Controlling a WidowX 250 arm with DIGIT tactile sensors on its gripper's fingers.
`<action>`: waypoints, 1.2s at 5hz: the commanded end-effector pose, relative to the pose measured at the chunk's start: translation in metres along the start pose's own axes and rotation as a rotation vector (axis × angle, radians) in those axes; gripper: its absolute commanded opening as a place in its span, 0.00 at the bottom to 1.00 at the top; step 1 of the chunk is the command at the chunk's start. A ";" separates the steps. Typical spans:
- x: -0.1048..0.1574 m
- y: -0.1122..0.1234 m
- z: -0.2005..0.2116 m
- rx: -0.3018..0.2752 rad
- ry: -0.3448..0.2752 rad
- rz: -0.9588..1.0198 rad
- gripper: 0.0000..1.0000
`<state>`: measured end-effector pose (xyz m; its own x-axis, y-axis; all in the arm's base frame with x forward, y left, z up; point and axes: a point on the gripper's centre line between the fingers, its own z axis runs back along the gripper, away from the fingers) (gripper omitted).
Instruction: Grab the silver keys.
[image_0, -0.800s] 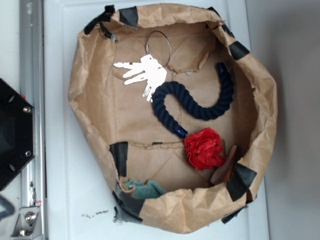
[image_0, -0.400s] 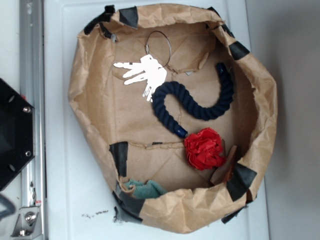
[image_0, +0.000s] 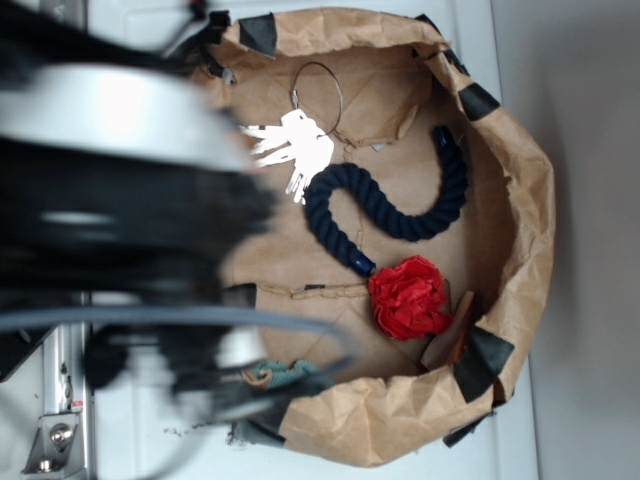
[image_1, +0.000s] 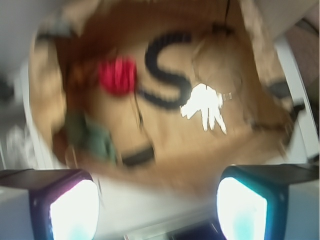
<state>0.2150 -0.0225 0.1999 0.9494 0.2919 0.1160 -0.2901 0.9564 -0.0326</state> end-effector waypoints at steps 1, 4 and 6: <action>0.041 0.002 -0.023 0.050 -0.194 0.315 1.00; 0.048 0.050 -0.067 0.154 -0.300 0.655 1.00; 0.052 0.058 -0.082 0.168 -0.253 0.715 1.00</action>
<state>0.2588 0.0358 0.1071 0.5159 0.7935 0.3229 -0.8397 0.5430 0.0072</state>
